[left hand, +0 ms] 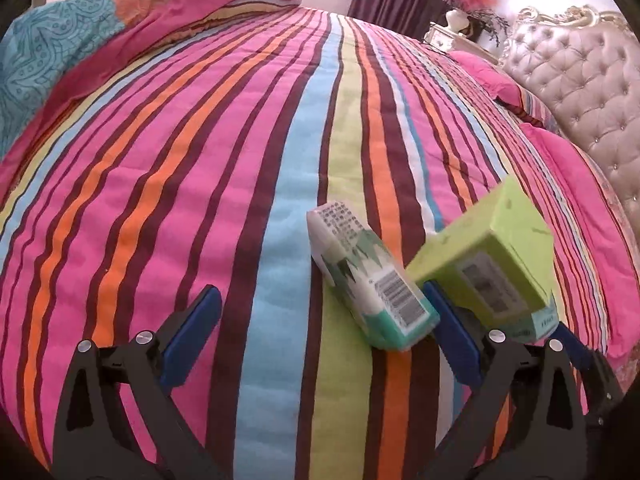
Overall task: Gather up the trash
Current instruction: 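Grasp the white-green box with the left tool while the right tool grasps the teal box, then carry the white-green box and teal box with both tools over the wastebasket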
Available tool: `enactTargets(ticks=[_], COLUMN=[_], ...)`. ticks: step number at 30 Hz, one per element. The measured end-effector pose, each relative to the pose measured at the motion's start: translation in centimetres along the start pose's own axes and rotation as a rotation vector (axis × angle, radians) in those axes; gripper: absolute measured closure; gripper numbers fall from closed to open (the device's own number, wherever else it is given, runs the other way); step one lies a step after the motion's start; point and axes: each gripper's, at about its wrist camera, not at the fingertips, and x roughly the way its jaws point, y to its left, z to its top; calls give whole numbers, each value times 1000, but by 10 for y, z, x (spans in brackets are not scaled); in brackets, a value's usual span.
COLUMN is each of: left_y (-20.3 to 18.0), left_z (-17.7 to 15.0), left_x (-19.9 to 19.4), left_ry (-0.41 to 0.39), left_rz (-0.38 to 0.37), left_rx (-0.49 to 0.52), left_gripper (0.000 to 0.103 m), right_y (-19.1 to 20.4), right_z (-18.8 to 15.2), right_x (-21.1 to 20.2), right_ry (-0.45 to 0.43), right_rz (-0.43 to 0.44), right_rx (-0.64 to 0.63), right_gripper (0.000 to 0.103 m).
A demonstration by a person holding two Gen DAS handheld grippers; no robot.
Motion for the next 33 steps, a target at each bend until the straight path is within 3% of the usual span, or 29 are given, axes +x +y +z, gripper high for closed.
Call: enactTargets(ticks=[2, 3, 5, 6, 8, 9, 10, 12, 18, 21, 28, 33], left_y=[1, 1, -1, -1, -2, -4, -3, -2, 7, 13, 20, 24], left_z=[3, 4, 4, 4, 3, 3, 4, 4, -3, -15, -48, -80], left_x=[3, 6, 10, 13, 17, 17, 16, 15, -2, -17, -53, -87], left_ry=[8, 18, 43, 62, 77, 74, 78, 89, 57, 38, 31, 41], left_rz=[-9, -18, -42, -59, -47, -46, -81, -97, -138, -163, -182, -239], left_rx=[-9, -10, -6, -8, 7, 27, 34, 41, 64, 60, 67, 67], left_gripper=[7, 8, 24, 38, 50, 64, 68, 70, 71, 71, 71, 71], right_y=[1, 1, 0, 0, 0, -1, -1, -3, -11, -13, -27, -31], right_z=[2, 2, 5, 6, 9, 10, 11, 12, 0, -11, -38, -58], right_x=[3, 5, 10, 13, 17, 21, 23, 27, 1, -14, -46, -69], right_ry=[8, 16, 32, 38, 41, 49, 60, 78, 57, 60, 72, 76], right_rz=[3, 14, 45, 45, 33, 34, 45, 69, 142, 130, 125, 163], right_rx=[-2, -1, 11, 17, 18, 22, 26, 39, 96, 94, 134, 182], right_gripper=[11, 17, 25, 26, 27, 34, 39, 57, 57, 57, 57, 57])
